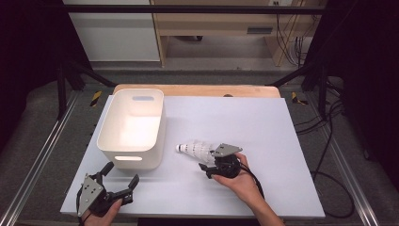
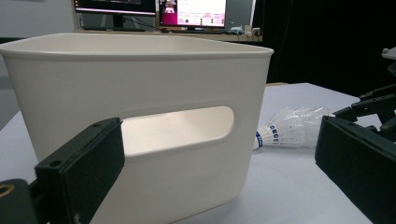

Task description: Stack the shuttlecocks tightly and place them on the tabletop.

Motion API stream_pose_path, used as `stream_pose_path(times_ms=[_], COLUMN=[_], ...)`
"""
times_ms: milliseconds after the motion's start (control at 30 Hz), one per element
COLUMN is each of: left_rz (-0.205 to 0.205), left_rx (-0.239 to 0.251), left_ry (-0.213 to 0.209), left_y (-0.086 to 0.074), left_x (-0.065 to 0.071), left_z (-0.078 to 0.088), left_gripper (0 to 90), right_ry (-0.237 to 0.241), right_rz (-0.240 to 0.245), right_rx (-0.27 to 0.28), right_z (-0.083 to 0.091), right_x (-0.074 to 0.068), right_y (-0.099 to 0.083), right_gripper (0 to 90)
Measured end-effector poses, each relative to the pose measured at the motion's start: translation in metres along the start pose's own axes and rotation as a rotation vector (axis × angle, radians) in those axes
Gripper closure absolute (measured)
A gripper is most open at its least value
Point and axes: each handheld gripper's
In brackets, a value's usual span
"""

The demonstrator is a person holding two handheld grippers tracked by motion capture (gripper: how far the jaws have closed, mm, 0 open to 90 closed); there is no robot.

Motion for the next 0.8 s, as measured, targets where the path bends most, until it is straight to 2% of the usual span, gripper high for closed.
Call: stream_pose_path(times_ms=[400, 633, 800], left_rz=[0.002, 0.003, 0.005], left_rx=[0.000, 0.000, 0.000], left_ry=[-0.002, -0.005, -0.006], left_y=[0.000, 0.000, -0.001], left_x=[-0.001, 0.000, 0.000], left_z=[0.000, -0.001, -0.001], left_gripper=[1.5, 1.5, 1.5], right_ry=[-0.009, -0.016, 0.005], right_rz=[-0.006, -0.027, -0.050], right_rx=[0.043, 0.078, 0.108], right_z=[0.008, 0.013, 0.016], right_x=[0.000, 0.000, 0.001], right_y=[-0.001, -0.001, -0.001], right_gripper=[21.3, 13.4, 7.8])
Point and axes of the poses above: each handheld gripper's, and its own axes: z roughly backward along the jaws, y roughly out of its top, x roughly to its right, and after that the axes turned 4 degrees about -z, right-handed
